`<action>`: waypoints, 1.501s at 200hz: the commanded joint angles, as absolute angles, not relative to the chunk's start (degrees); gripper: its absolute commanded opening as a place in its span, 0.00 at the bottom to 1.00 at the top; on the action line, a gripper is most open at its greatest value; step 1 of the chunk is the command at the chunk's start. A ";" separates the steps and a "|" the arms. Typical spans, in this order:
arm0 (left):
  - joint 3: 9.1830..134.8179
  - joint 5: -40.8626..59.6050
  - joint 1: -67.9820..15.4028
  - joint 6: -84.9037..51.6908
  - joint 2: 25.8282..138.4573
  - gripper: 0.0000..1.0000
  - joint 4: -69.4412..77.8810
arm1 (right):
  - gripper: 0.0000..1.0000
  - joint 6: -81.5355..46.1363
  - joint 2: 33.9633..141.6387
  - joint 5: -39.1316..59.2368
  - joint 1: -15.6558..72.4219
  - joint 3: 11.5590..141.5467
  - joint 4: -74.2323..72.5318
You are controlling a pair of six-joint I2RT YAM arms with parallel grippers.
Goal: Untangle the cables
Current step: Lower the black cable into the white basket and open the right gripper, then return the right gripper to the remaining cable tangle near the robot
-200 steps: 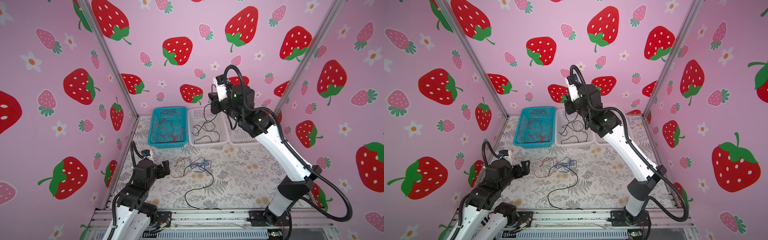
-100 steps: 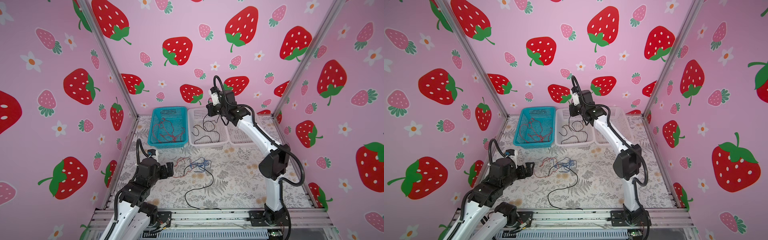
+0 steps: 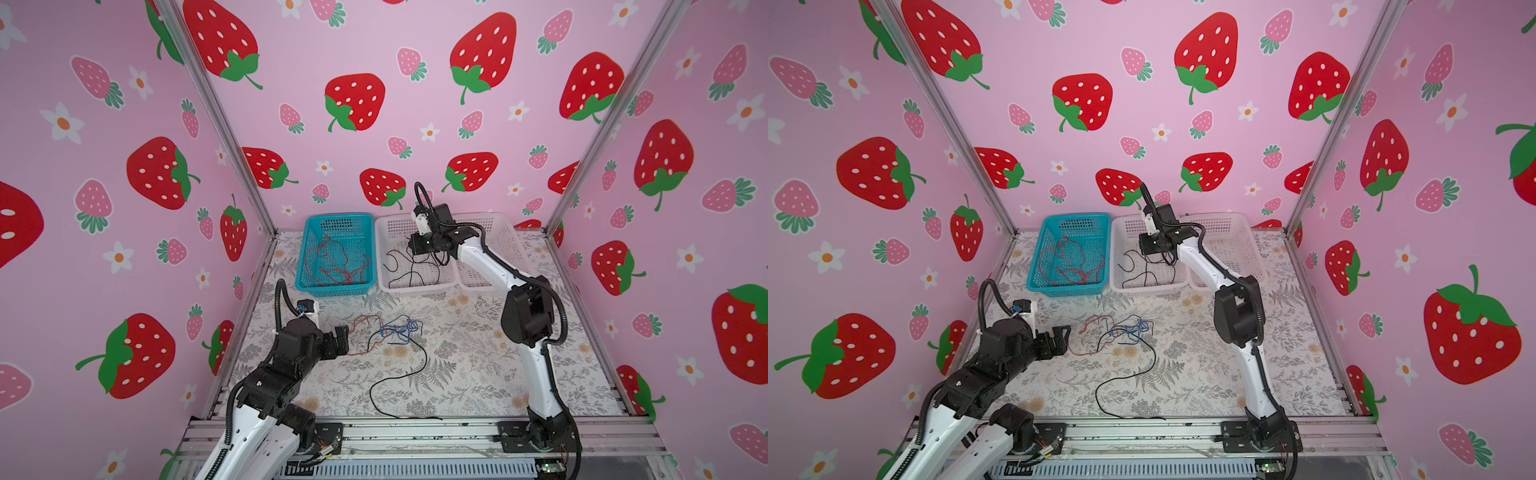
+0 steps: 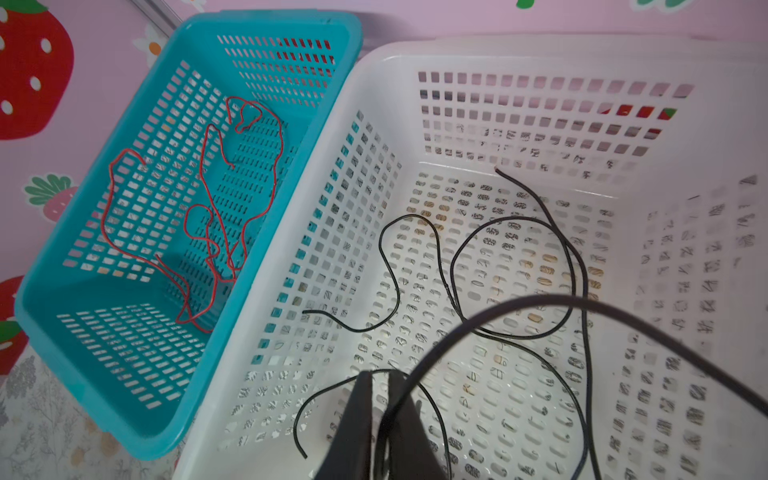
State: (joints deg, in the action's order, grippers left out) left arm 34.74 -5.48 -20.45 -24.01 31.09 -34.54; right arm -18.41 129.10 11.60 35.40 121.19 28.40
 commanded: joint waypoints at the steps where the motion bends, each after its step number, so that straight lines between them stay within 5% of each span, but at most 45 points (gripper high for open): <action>1: 36.41 -6.34 -20.61 -23.83 30.62 1.00 -35.31 | 0.20 -18.12 128.88 11.23 36.94 121.03 31.34; 34: 36.47 -6.33 -20.60 -23.77 30.67 1.00 -35.32 | 0.37 -16.72 126.49 8.48 38.50 121.04 33.66; 126: 36.47 -6.03 -20.60 -23.75 30.70 1.00 -35.24 | 0.58 -14.40 112.57 1.59 45.33 112.88 35.51; 176: 36.49 -5.98 -20.65 -23.74 30.75 1.00 -35.32 | 0.59 -14.67 103.32 -0.09 48.83 105.94 34.20; 239: 36.54 -5.71 -20.64 -23.82 30.65 1.00 -35.29 | 0.61 -18.45 86.95 8.30 55.50 77.44 18.48; 300: 36.47 -5.56 -20.83 -23.87 30.41 1.00 -35.32 | 0.56 -21.53 87.94 0.22 57.93 58.01 10.08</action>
State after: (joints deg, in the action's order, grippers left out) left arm 34.74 -5.41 -20.53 -24.01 31.00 -34.54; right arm -19.70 86.26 4.99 58.22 61.36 14.48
